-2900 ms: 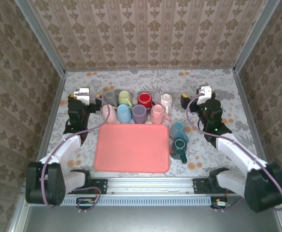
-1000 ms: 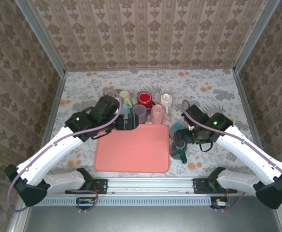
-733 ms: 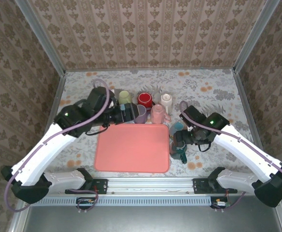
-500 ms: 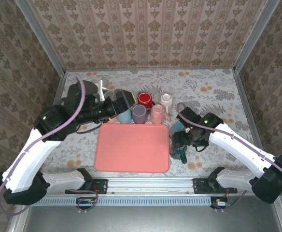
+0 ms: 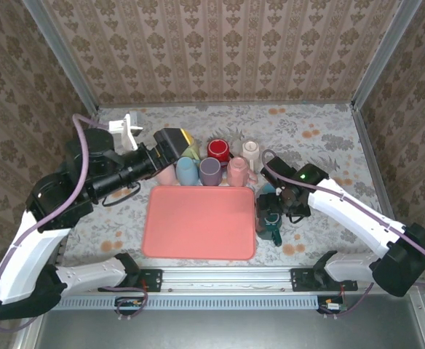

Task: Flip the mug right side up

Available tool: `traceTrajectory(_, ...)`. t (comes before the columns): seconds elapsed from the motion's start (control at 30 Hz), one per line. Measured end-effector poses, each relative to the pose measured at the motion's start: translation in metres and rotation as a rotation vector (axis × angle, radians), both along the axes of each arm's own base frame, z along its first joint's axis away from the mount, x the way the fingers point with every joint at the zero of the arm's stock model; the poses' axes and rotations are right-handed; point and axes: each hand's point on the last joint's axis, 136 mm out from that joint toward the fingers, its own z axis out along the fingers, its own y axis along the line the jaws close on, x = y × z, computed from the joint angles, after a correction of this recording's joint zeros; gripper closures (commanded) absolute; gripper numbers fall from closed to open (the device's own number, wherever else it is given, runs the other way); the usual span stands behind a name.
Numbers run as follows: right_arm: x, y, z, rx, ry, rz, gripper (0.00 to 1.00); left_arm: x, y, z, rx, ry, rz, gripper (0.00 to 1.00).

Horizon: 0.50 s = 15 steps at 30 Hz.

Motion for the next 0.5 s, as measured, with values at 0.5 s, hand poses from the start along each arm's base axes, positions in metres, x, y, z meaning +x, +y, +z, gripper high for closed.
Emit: traceTrajectory(0.5,0.004,0.013,-0.008,0.055,0.009,0.03,0.0,0.018,0.022,-0.031,0.077,-0.055,0.094,0.0)
